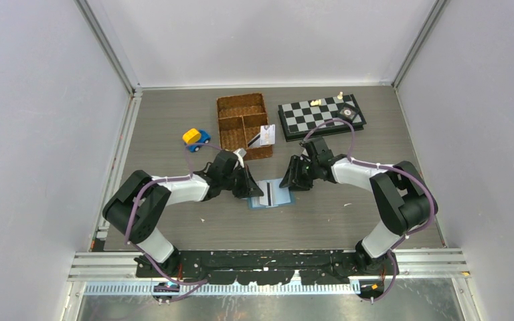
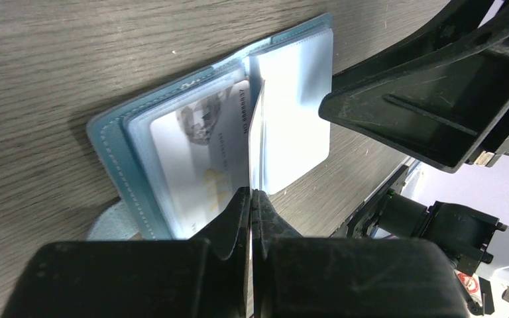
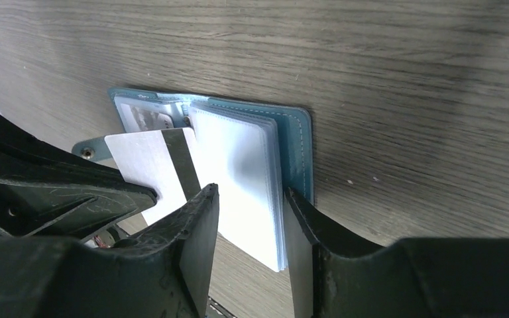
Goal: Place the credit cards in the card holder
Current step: Insert the credit card into the card holder.
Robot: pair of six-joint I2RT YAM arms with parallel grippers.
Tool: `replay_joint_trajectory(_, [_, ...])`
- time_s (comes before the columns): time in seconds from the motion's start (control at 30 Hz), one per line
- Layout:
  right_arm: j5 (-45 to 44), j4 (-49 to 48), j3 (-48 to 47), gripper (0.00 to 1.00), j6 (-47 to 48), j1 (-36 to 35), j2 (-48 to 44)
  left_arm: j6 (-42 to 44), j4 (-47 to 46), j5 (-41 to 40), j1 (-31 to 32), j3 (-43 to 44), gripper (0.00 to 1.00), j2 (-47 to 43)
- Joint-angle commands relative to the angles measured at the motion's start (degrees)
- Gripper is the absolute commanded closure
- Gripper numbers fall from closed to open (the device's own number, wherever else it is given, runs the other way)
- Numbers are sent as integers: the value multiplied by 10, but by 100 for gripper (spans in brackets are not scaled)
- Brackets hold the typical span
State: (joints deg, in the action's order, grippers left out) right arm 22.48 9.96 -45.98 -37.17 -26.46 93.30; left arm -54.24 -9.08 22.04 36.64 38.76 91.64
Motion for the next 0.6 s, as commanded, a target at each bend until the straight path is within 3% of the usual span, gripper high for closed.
replay_joint_trajectory(0.0, [23,-43,27,56,-28,-8,11,1,-22,-10,-2,-9,100,3])
replay_joint_trajectory(0.4, [32,-73,43,72,-44,-8,6,-2,-31,-6,-5,-12,100,9])
replay_joint_trajectory(0.57, [28,-75,46,88,-50,-9,5,-3,-34,-5,-7,-16,100,10])
